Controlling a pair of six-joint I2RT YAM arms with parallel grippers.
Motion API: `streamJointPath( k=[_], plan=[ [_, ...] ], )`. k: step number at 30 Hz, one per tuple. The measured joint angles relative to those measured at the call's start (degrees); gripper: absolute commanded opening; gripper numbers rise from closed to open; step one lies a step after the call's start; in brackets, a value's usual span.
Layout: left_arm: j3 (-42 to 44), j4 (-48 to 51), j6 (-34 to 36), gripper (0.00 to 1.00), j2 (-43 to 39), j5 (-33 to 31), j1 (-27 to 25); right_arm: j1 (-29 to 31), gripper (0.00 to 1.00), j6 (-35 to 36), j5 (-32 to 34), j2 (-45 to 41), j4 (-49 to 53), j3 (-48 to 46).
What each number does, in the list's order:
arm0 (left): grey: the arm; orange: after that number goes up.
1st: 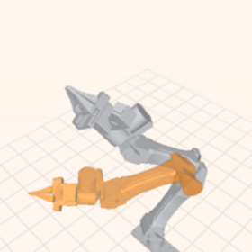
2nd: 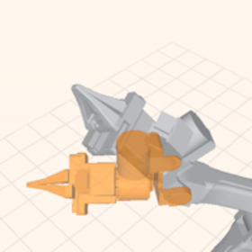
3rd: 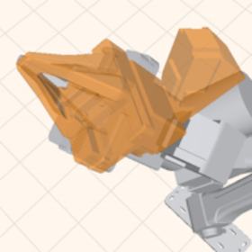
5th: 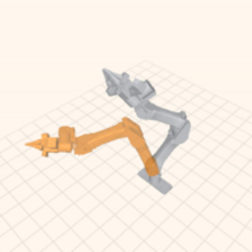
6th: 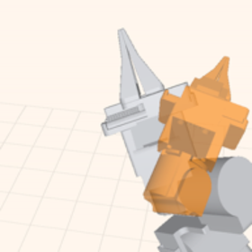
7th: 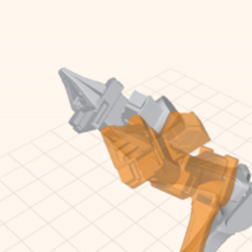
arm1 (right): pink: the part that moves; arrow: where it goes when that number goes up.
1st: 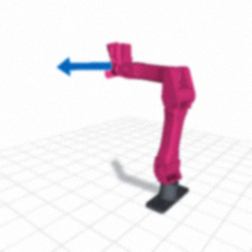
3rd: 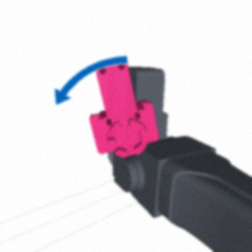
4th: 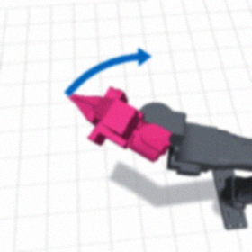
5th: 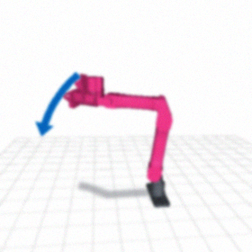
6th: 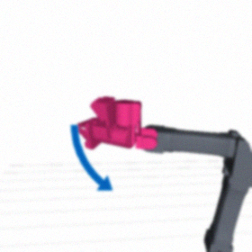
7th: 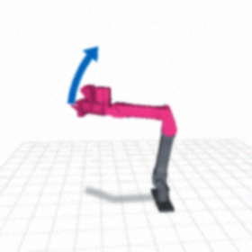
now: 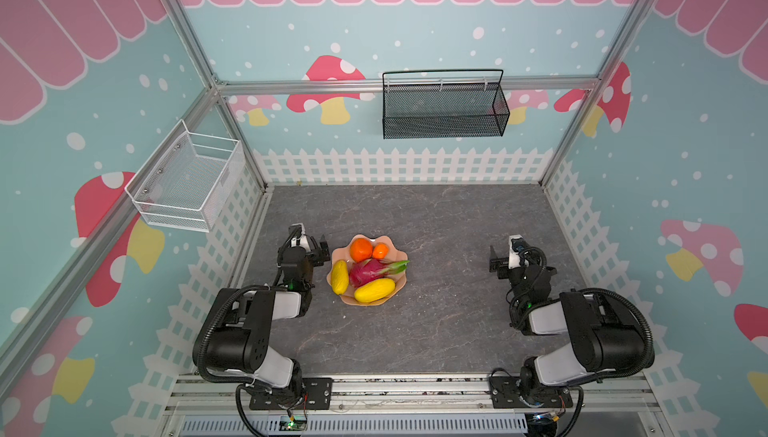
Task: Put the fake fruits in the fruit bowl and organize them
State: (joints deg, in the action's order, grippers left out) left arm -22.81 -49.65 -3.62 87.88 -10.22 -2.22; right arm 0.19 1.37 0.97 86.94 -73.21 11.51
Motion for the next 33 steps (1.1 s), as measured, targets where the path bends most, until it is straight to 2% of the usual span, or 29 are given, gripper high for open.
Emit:
streamJointPath(
  k=[12, 17, 21, 26, 33],
  plan=[
    [0.00, 0.09, -0.02, 1.00, 0.00, -0.04, 0.00, -0.15, 0.98, -0.17, 0.22, -0.02, 0.20, -0.09],
    [2.23, -2.99, -0.85, 1.00, 0.00, -3.08, 0.13, -0.72, 0.97, -3.34, 7.08, -0.59, -7.08, -6.69],
    [2.19, -2.25, 0.83, 1.00, 0.00, 0.50, -0.07, -0.61, 0.98, -1.51, 2.03, -0.39, -3.63, -3.54],
    [2.14, -2.56, -0.70, 1.00, 0.00, -2.78, 0.22, -1.07, 0.98, -4.31, 8.20, -1.20, -8.04, -5.95],
    [0.76, -0.74, 0.00, 1.00, 0.00, -0.66, 0.20, -1.16, 0.98, -2.27, 2.14, -0.17, -1.95, 0.33]
  ],
)
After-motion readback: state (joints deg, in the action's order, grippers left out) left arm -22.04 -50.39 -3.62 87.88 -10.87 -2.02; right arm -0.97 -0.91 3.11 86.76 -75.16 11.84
